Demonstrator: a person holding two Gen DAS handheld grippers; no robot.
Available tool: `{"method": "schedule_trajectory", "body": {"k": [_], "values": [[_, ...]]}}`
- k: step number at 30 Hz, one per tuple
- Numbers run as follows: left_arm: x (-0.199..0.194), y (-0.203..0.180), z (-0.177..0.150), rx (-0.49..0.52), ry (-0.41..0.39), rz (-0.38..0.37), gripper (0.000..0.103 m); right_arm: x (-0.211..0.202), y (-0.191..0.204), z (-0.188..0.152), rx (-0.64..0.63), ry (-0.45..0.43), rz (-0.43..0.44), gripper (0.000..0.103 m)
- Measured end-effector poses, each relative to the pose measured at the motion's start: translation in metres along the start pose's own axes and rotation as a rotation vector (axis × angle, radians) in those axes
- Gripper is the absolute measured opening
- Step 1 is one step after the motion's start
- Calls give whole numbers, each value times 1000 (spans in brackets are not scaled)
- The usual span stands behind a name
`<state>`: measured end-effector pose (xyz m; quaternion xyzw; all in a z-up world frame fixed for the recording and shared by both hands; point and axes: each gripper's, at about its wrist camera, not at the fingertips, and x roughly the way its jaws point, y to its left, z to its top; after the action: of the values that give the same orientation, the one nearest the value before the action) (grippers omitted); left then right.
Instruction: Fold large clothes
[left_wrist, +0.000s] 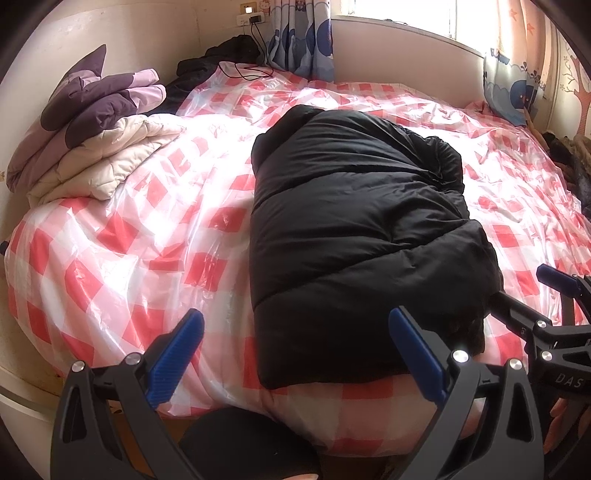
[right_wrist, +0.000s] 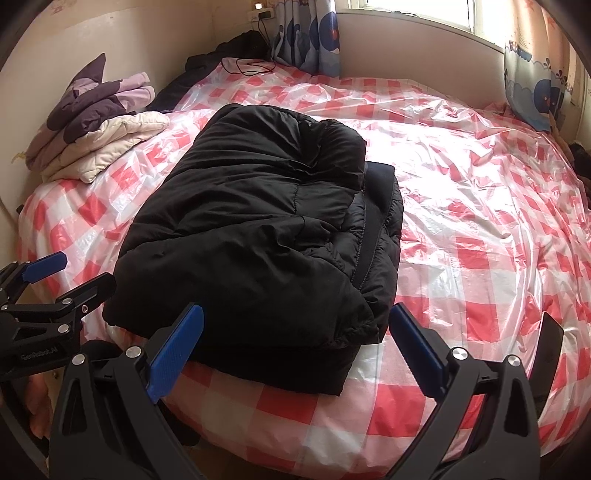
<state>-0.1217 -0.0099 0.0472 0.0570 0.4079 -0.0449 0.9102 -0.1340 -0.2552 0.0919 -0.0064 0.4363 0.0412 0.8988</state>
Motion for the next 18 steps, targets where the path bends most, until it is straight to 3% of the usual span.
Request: {"method": "schedule_trajectory", "body": {"k": [18], "values": [[1, -1, -2, 1, 1, 9, 96, 2, -1, -2, -6, 4, 8, 97]]}}
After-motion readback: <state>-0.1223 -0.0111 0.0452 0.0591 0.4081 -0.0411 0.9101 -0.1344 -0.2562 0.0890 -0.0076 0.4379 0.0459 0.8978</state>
